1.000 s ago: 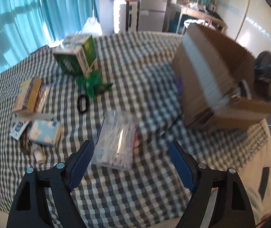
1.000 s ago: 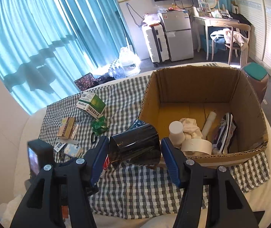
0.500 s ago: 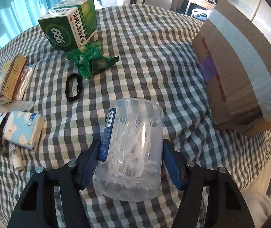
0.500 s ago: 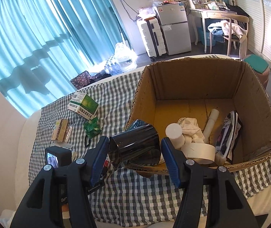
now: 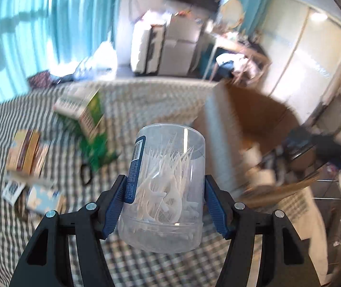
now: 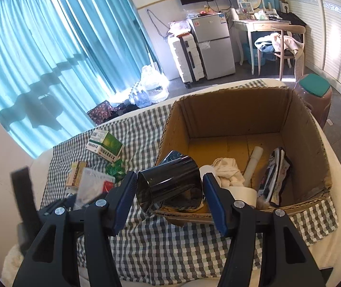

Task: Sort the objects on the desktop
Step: 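Carry the swab box and black pouch into the cardboard box and release both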

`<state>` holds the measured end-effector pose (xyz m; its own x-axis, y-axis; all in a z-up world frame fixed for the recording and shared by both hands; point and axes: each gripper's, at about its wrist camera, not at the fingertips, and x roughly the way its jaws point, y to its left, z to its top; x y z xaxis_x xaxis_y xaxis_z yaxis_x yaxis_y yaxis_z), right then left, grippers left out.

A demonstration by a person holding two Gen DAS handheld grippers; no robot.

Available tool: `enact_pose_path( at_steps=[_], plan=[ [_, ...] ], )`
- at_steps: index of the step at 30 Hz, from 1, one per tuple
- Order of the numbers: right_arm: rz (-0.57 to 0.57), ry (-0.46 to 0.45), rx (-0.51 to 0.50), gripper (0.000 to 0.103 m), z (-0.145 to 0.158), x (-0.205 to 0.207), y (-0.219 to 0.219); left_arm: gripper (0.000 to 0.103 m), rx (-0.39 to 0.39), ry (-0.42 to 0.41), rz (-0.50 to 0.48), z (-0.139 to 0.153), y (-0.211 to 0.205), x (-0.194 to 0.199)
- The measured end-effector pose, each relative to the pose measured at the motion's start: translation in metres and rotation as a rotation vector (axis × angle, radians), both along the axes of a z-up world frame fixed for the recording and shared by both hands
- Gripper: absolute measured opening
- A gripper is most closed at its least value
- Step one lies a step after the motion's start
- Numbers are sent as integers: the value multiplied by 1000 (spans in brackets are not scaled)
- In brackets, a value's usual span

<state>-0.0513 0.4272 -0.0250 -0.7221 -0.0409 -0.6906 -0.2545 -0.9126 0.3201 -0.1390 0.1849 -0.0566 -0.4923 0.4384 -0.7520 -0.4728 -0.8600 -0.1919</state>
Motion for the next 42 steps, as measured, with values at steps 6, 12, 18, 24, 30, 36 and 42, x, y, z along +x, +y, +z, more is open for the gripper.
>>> enact_pose_path(
  at_steps=[6, 12, 18, 24, 30, 36, 42],
  plan=[
    [-62, -16, 34, 57, 0, 3, 27, 65, 36, 53, -113, 34, 61, 1],
    [-154, -40, 38, 58, -12, 1, 68, 65, 20, 33, -195, 26, 126, -7],
    [-195, 35, -49, 70, -16, 7, 102, 68, -68, 17, -217, 4, 157, -12],
    [-219, 35, -47, 70, -17, 12, 103, 94, -134, 86, -211, 11, 153, 5],
    [-154, 80, -19, 70, 4, 29, 64, 94, -136, 137, -179, 34, 115, 22],
    [-69, 143, 89, 72, 49, 46, 0, 103, -149, 227, -47, 72, 37, 40],
    [14, 177, 120, 77, 64, 52, -61, 103, -160, 279, 114, 89, -47, 57]
  ],
)
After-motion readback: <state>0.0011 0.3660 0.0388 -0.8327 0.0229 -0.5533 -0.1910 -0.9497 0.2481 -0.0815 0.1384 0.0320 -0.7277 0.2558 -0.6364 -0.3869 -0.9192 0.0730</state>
